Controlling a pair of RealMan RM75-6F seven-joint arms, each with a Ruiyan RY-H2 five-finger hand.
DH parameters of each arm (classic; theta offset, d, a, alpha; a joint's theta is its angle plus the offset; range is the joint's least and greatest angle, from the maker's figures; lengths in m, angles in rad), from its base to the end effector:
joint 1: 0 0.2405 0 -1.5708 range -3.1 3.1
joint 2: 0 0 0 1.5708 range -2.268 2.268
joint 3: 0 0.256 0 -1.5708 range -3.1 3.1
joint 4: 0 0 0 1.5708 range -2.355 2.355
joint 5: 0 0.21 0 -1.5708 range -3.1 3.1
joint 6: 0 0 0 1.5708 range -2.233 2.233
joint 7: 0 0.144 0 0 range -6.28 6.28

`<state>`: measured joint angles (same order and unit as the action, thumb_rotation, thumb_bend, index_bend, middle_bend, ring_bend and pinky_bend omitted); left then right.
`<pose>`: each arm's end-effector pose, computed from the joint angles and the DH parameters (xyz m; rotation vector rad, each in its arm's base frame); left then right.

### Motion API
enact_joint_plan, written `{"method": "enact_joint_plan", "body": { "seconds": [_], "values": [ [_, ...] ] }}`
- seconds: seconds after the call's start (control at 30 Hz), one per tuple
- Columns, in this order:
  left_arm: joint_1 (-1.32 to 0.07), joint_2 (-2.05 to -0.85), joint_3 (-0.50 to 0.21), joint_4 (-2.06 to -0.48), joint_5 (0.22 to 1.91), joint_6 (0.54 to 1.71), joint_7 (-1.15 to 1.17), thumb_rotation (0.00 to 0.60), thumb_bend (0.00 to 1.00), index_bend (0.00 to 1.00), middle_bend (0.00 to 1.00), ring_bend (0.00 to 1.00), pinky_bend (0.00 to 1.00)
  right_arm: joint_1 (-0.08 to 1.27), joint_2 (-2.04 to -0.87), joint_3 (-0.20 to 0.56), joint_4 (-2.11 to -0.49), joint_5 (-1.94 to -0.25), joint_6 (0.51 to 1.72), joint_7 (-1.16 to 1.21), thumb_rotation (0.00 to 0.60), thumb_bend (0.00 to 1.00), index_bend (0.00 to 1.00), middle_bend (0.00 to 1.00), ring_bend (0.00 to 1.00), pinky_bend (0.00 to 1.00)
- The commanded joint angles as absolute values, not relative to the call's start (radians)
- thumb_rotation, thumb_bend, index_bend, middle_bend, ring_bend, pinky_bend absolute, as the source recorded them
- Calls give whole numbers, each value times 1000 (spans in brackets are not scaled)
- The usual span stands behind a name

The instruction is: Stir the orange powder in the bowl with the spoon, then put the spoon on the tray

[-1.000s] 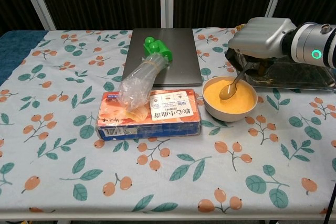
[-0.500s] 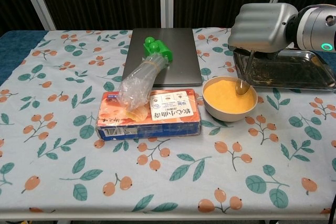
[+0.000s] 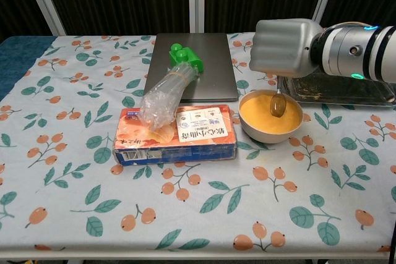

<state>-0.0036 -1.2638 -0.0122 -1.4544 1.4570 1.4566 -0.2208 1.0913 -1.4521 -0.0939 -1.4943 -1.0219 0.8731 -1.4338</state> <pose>-0.3508 0.1461 0.1198 -1.2362 -1.1693 -0.9369 -0.1124 -0.3589 -0.0223 2.1603 0.5571 0.1269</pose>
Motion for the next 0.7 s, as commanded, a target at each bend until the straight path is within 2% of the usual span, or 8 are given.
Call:
{"method": "enact_joint_plan", "body": {
  "seconds": [0.03,0.33,0.7],
  "values": [
    [-3,-1265,-12,-1451,1456,1456,-224,600,125,204,120,77,117,1100,-1483,-99,-1489,-1001,889,-1469,600,489,787,968,980,1000],
    [-4,-1269,-12,-1441,1459,1455,-235,600,124,204,120,77,117,1076,-1514,-93,-1517,-991,941,-1428,600,503,805,976,985,1000],
    [-3,-1264,-10,-1448,1472,1469,-229,600,124,204,120,77,117,1039,-1440,-99,-1579,-1009,1002,-1386,600,505,811,980,988,1000]
  ]
}}
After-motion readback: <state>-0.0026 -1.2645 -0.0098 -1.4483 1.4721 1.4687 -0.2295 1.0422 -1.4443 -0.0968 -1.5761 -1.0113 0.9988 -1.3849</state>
